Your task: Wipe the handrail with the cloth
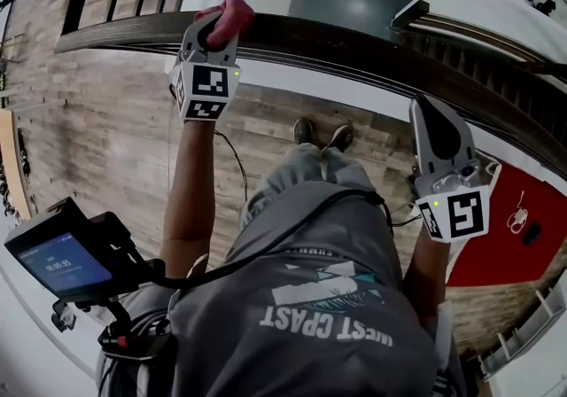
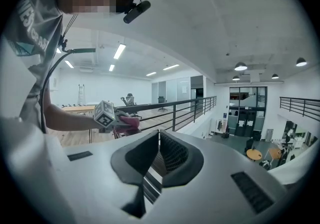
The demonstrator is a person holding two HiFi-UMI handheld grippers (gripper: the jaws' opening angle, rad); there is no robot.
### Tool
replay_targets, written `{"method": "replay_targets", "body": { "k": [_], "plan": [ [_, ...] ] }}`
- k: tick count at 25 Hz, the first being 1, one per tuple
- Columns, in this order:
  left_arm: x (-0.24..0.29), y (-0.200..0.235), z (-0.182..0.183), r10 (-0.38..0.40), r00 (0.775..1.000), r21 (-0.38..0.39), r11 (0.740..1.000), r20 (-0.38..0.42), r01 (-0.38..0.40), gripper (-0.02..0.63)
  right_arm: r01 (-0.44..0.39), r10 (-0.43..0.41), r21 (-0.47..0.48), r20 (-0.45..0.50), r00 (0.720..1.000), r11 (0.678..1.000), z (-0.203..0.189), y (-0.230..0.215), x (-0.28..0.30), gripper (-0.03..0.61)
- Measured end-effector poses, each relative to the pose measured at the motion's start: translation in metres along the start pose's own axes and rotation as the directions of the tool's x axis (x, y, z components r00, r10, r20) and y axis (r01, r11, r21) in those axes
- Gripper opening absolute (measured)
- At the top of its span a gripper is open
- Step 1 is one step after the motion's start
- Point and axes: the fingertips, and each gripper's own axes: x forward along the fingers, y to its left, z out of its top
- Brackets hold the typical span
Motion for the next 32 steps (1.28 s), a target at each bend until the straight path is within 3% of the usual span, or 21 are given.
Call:
{"method": "replay_targets", "body": {
  "k": [9,18,24,32],
  "plan": [
    [0.001,-0.029,0.039,-0.040,0.997,0.028,0.999,0.071,0.038,0.061,0.031,-0.031,-0.031,-0.005,1.000,0.999,0.016,-0.004,-0.019,0.008],
    [0.003,-0.035,0.042,-0.069,0.995,0.045,0.997,0.078,0.066,0.061,0.057,-0.057,-0.020,-0.006,0.998,0.998,0.013,0.001,-0.026,0.008],
    [0.003,-0.017,0.025,-0.036,0.998,0.025,0.999,0.051,0.035,0.061,0.071,-0.071,-0.003,-0.007,0.997,0.997,0.006,0.005,-0.030,0.008],
    [0.014,0.038,-0.020,0.031,0.998,-0.001,1.000,-0.050,-0.031,0.060,0.087,-0.087,0.042,-0.007,0.996,0.995,-0.013,0.002,-0.028,0.008]
  ]
}}
